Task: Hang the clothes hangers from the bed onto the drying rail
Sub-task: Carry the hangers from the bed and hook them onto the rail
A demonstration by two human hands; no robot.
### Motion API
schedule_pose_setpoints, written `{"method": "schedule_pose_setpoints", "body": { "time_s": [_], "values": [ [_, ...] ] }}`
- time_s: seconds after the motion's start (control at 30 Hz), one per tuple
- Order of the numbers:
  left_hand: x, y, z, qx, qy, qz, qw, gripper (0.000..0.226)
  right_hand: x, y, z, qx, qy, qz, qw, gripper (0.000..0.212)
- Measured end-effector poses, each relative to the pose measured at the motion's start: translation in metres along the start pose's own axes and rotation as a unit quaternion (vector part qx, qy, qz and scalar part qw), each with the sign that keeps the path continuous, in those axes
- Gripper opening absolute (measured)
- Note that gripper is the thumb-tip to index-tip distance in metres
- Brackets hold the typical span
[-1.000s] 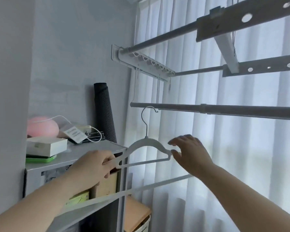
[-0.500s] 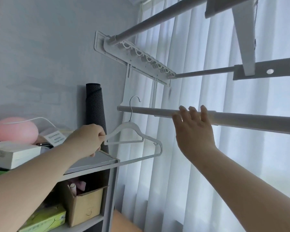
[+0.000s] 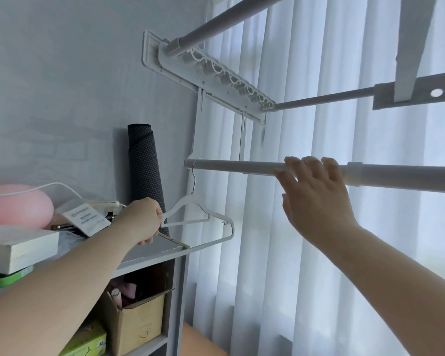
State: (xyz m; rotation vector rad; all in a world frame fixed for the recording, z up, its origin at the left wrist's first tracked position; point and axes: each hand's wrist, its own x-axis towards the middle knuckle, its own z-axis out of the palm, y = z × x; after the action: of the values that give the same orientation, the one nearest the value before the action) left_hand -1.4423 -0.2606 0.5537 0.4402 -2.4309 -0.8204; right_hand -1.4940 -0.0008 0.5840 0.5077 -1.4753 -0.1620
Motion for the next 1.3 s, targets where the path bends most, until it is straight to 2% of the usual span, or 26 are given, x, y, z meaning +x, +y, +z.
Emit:
{"method": "schedule_pose_setpoints", "body": {
  "time_s": [0.33,0.5,0.8,0.9,1.03,1.17,1.3],
  "values": [
    [0.011,-0.009,0.0,0.008,-0.009,-0.014,1.0,0.024,-0.001,-0.006,0.003,0.001,-0.015,0.0,1.0,0.044],
    [0.013,-0.013,-0.002,0.009,-0.015,-0.016,1.0,0.028,-0.001,-0.007,0.004,0.005,-0.03,0.007,0.999,0.039],
    [0.005,-0.016,-0.002,0.077,0.001,-0.003,0.997,0.021,-0.006,-0.011,0.004,0.029,-0.038,0.007,0.999,0.03],
    [-0.001,-0.014,-0.002,0.117,0.033,0.007,0.993,0.026,-0.012,-0.011,0.006,0.059,-0.034,-0.007,0.998,0.024],
    [-0.018,-0.02,-0.001,0.087,0.124,0.041,0.988,0.035,-0.028,-0.026,0.008,0.141,-0.009,-0.033,0.989,0.019],
    [-0.049,-0.045,0.003,0.124,0.131,0.022,0.983,0.044,-0.038,-0.059,0.014,0.22,-0.028,-0.023,0.975,0.031],
    [-0.085,-0.077,-0.008,0.183,0.164,0.004,0.969,0.048,-0.054,-0.111,0.016,0.324,-0.031,-0.015,0.945,0.024]
  ]
}}
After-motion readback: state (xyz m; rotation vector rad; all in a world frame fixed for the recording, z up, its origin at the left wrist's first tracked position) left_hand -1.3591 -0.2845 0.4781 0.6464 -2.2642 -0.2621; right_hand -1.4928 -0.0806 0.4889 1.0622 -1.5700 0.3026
